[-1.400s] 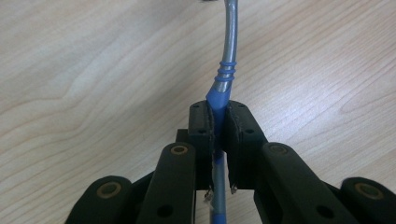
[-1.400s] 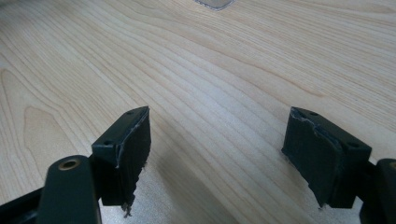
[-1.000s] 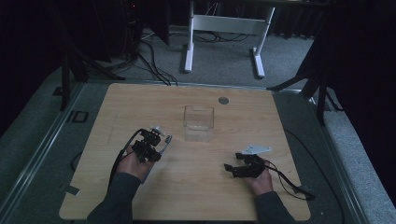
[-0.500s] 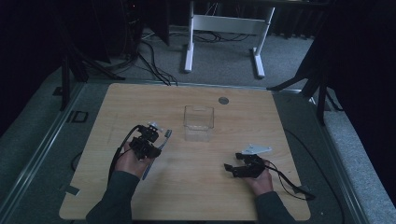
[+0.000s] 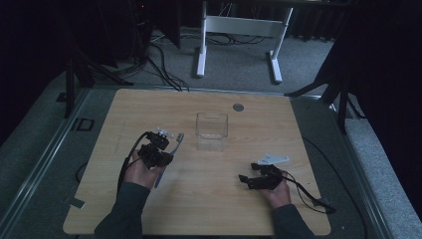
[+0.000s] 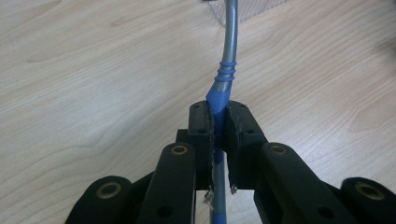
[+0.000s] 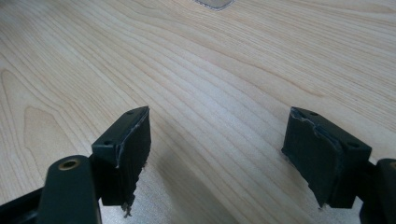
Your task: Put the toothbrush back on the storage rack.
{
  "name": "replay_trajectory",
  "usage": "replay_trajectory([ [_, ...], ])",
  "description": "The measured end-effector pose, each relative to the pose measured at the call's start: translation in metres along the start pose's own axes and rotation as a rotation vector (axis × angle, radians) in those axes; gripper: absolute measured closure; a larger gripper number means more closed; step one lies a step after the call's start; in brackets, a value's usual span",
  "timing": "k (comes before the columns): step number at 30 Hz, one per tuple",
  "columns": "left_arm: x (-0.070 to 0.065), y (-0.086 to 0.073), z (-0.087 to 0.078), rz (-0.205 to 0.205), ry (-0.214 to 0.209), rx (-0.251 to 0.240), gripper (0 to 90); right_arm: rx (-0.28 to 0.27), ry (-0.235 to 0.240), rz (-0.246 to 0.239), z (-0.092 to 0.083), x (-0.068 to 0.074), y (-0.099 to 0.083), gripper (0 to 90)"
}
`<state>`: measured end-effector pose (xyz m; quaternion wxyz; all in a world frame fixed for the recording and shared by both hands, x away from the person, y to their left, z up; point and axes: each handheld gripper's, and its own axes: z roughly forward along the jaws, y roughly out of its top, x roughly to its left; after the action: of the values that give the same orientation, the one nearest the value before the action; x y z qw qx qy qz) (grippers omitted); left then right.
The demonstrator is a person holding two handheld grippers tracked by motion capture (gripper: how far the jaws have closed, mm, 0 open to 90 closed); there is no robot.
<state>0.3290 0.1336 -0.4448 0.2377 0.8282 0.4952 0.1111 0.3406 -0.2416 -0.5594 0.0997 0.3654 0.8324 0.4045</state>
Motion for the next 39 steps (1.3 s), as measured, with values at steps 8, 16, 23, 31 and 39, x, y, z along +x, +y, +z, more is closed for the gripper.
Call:
replay_trajectory([
  [8,-0.001,0.002,-0.002,0.006,0.002,-0.031,81.4,-0.002,0.000,-0.003,0.000,0.000,0.000,22.7],
  [16,-0.004,0.004,-0.001,0.015,-0.011,-0.049,81.4,-0.001,0.001,0.001,0.000,0.000,0.000,22.7],
  [23,-0.006,0.006,-0.005,0.013,-0.008,-0.080,81.4,-0.001,0.000,0.000,0.000,0.000,0.000,22.7],
  [31,-0.007,0.008,-0.008,0.005,-0.002,-0.120,81.5,-0.002,0.000,0.000,0.000,0.000,0.000,22.7],
  [39,-0.008,0.010,-0.012,0.012,0.004,-0.157,81.4,-0.001,0.001,-0.001,0.000,0.000,0.000,22.7],
])
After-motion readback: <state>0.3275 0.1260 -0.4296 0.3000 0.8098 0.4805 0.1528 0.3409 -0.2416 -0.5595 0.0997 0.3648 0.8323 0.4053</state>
